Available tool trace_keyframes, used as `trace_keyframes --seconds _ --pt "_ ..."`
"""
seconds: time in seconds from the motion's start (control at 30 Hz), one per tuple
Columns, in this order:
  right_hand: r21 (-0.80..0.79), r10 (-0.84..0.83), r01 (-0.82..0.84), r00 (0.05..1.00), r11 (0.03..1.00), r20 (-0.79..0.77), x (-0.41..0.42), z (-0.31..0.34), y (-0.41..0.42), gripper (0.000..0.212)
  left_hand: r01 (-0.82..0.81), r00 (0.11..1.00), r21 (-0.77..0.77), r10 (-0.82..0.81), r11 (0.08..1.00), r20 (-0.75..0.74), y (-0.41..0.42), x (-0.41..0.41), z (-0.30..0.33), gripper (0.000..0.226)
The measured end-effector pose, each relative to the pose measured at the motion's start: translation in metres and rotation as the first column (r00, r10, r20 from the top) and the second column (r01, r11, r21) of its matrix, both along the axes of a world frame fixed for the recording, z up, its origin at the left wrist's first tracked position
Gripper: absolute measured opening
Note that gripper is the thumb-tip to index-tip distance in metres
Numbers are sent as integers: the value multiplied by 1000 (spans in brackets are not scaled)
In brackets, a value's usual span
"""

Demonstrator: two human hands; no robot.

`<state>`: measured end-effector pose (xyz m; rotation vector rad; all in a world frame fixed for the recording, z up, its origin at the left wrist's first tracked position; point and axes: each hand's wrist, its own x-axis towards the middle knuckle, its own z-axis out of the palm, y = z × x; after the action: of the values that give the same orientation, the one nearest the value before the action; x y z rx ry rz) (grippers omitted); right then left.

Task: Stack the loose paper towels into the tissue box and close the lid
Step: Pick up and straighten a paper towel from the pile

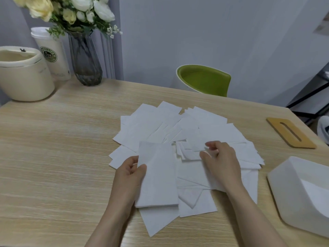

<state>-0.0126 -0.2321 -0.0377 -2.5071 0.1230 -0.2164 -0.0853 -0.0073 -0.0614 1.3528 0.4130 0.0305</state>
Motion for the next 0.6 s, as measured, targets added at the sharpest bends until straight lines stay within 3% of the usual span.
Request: trace_keyframes --seconds 0.17,0.5,0.6 --pt "-184 138 -125 989 975 58 19 -9 -15 30 10 1000 -21 -10 1000 14 -14 6 3 19" --pt "-293 259 -197 946 936 193 19 -15 -3 27 15 1000 -129 -15 991 -2 -17 9 3 16" --pt "-344 269 -179 934 922 235 20 -20 2 17 21 1000 -123 -22 992 -5 -17 9 3 17"
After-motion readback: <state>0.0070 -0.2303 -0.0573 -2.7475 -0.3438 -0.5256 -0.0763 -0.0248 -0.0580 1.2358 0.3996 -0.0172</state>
